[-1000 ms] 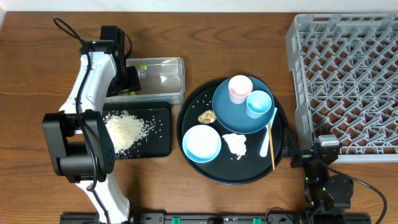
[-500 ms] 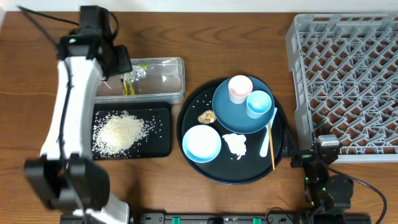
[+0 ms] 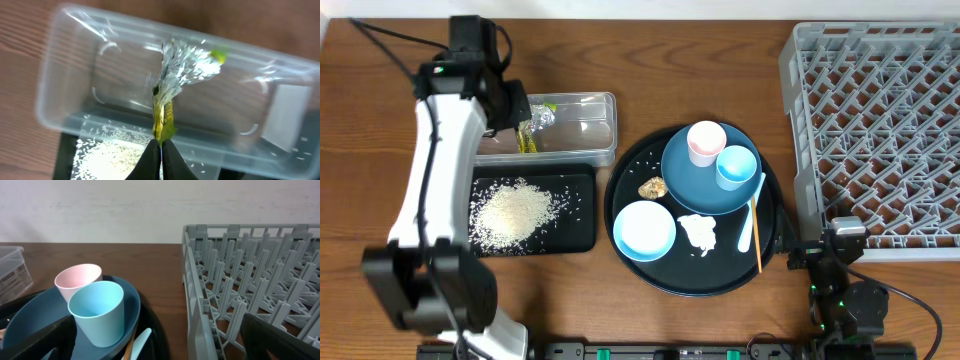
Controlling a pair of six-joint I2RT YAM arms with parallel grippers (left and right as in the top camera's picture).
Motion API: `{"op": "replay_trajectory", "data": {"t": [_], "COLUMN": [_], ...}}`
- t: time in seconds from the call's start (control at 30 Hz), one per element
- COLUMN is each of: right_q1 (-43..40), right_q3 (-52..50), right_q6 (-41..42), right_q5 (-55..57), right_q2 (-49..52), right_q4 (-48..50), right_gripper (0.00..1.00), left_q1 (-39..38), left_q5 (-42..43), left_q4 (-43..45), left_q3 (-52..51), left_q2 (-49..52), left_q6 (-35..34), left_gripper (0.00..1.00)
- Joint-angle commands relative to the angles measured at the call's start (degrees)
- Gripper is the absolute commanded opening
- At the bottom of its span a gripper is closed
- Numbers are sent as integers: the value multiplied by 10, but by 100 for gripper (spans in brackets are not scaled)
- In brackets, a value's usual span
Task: Sort waste into correct bins and load items into the dishwasher rack
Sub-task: 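Lower the wrappers into the clear container and open the left gripper, then move the left gripper over the white tissue on the round tray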
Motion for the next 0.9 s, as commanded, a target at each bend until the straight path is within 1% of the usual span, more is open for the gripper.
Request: {"op": "replay_trajectory", "data": {"t": [0.0,0.3,0.57,0.7,0.87], "right_q1": [-4,-4,-4,-4,-4], "right_q3": [-2,-2,-2,-2,-2], "right_q6": [-6,-6,-6,-6,-6], "right_q5": [4,4,4,4,4], "right_q2": [0,0,0,0,0], "right_q4": [-1,-1,-1,-1,-1], "right_gripper": [99,99,99,99,99], "left_q1": [2,2,2,2,-4], "left_q5": [-3,-3,-3,-2,-2], "left_q4": [7,43,57,58,64], "left_q3": [-10,-10,-9,3,11], "left_q2": [46,124,133,105,12], "left_q6": [-7,-7,-7,-7,-7], "left_gripper": [6,6,6,6,6]}}
